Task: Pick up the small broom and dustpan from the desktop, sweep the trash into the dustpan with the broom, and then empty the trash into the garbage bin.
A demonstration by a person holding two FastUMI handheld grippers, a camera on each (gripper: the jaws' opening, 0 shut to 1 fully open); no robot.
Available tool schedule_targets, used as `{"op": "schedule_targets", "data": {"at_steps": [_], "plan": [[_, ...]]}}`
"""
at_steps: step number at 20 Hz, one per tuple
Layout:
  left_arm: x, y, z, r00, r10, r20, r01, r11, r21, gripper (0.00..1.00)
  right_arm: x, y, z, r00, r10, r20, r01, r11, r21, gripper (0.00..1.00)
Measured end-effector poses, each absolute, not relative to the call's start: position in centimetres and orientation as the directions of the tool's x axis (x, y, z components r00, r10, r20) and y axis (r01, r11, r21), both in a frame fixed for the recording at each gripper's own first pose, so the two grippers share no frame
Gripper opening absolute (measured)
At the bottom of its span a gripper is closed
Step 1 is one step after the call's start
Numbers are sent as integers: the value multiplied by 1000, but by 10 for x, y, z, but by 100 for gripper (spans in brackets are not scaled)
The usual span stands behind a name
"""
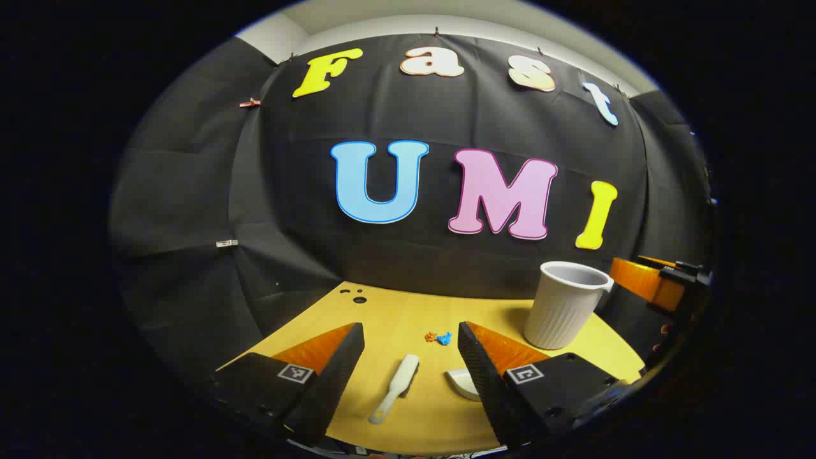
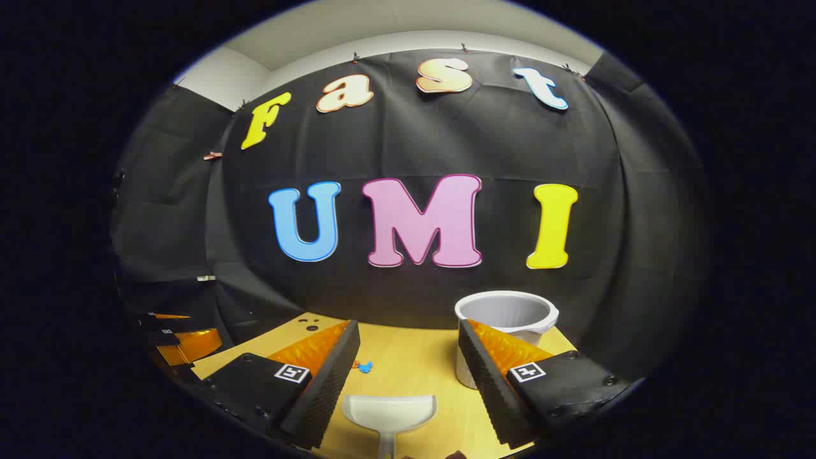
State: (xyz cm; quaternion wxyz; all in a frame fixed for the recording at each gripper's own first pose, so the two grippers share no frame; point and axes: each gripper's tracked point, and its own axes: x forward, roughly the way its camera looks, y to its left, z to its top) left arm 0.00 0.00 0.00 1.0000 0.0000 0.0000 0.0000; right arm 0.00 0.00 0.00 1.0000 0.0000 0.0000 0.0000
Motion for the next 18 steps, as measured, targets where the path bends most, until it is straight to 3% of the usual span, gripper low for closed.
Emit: {"op": "schedule_targets", "data": {"at_steps": [3, 12, 18], "plan": [[10, 0, -8, 999, -27, -35, 26, 999, -21, 94, 8, -12, -1, 999, -37, 2, 37, 999, -9, 98], [29, 23, -36, 989, -49, -139, 42, 998, -51, 94, 14, 7, -18, 998, 9, -57, -10, 1000, -23, 99], [49, 25, -68, 952, -89, -293, 74, 995, -64, 94, 17, 9, -30, 996, 12, -93, -12, 1000, -6, 99]]}}
